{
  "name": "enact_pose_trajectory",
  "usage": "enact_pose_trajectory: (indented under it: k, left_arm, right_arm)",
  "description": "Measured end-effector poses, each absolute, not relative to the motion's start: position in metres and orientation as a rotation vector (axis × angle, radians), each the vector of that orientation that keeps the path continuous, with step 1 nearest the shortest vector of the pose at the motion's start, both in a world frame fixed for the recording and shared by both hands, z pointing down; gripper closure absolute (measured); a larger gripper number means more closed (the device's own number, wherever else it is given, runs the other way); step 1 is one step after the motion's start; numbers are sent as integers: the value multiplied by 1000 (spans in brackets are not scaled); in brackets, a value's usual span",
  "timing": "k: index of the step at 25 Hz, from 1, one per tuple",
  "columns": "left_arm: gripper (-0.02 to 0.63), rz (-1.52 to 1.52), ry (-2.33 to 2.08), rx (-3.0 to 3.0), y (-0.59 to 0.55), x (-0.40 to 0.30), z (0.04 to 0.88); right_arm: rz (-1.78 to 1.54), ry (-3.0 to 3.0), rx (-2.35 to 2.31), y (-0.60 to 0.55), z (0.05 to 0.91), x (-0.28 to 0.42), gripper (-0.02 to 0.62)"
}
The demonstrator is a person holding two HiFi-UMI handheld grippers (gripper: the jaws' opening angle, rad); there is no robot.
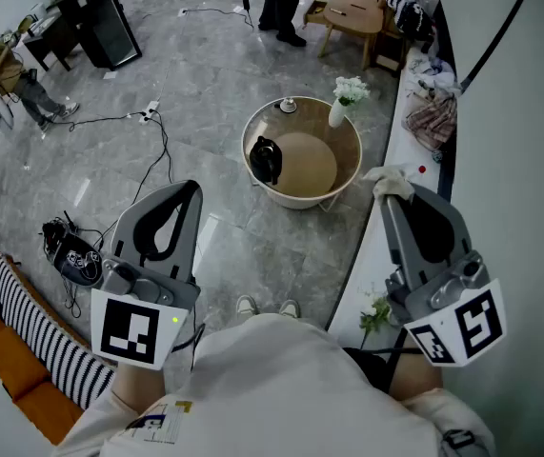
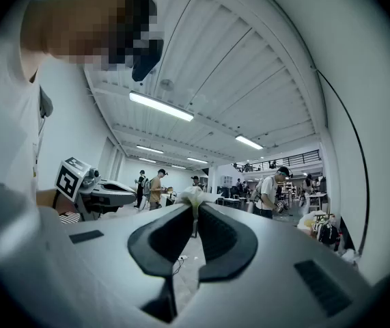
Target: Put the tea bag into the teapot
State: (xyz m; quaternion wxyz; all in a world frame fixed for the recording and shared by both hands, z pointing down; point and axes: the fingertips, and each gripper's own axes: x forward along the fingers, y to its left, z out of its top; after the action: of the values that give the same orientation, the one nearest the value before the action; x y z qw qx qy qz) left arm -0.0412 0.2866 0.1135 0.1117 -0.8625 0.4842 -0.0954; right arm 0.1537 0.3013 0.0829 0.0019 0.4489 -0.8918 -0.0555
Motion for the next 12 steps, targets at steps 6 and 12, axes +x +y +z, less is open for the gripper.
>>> enact_pose_trajectory:
  k: [6, 12]
  left_arm:
    - [598, -281, 1406, -2533, 284, -39, 117]
    - [598, -287, 1399, -2541, 283, -35, 120]
  right_arm:
    - [-169, -2819, 1426, 300, 85, 155, 572]
    - [-148, -2840, 1418, 299, 87, 156, 572]
